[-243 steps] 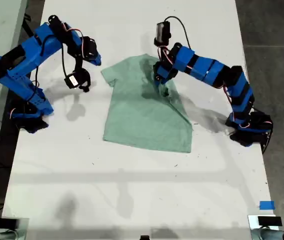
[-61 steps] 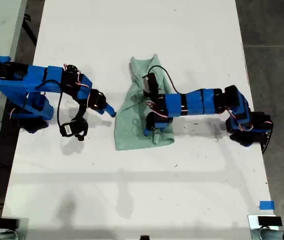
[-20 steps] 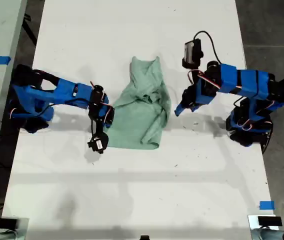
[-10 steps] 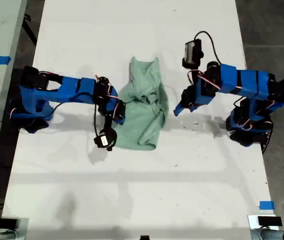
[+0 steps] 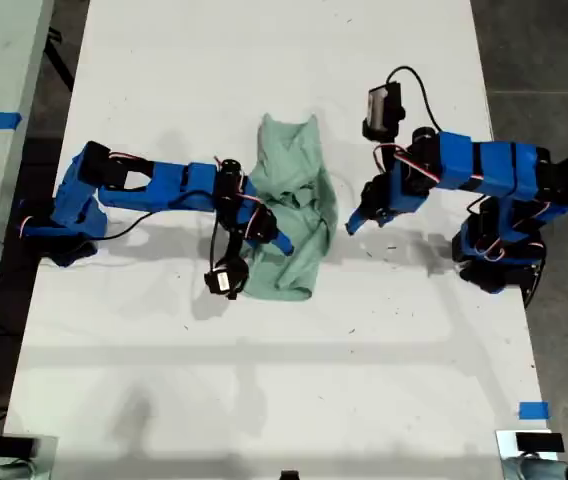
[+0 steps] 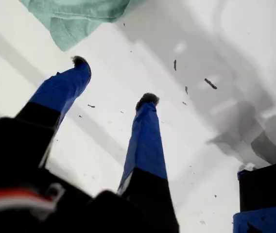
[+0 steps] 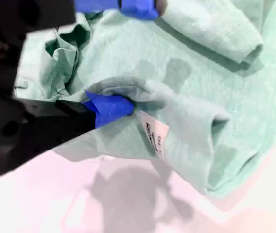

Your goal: Fold tshirt

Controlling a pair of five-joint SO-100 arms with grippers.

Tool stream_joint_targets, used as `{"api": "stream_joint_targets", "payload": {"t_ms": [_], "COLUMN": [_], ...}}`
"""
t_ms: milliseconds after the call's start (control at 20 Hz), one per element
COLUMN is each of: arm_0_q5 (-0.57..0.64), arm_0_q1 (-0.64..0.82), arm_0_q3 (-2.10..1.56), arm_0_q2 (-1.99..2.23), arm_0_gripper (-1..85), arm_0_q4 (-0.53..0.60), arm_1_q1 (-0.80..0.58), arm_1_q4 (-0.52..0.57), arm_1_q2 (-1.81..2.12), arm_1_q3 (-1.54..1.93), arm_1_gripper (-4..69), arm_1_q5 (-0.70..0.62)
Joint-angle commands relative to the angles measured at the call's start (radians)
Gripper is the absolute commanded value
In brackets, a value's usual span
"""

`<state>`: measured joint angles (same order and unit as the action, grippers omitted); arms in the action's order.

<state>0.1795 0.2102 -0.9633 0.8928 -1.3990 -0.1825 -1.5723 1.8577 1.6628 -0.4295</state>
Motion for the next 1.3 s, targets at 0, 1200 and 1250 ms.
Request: {"api": "stream_joint_targets", "payload": {"t_ms": [0, 1200, 1250], "arm_0_q5": [0.046, -0.387, -0.391], "arm_0_q1": [0.029, -0.112, -0.11], "arm_0_q3": [0.052, -0.305, -0.316], "arm_0_q2": [0.066, 0.56, 0.572], "arm_0_gripper": [34.1, 17.0, 17.0], "arm_0_q4": [-0.006, -0.17, -0.138], "arm_1_q1": [0.015, 0.17, 0.178], "arm_1_q4": [0.026, 0.16, 0.144], "arm_1_q2": [0.061, -0.202, -0.265], "arm_1_q3": [-0.005, -0.219, -0.285], "arm_1_gripper": [23.3, 20.5, 20.5], "arm_1_q5": [0.005, 0.138, 0.144]}}
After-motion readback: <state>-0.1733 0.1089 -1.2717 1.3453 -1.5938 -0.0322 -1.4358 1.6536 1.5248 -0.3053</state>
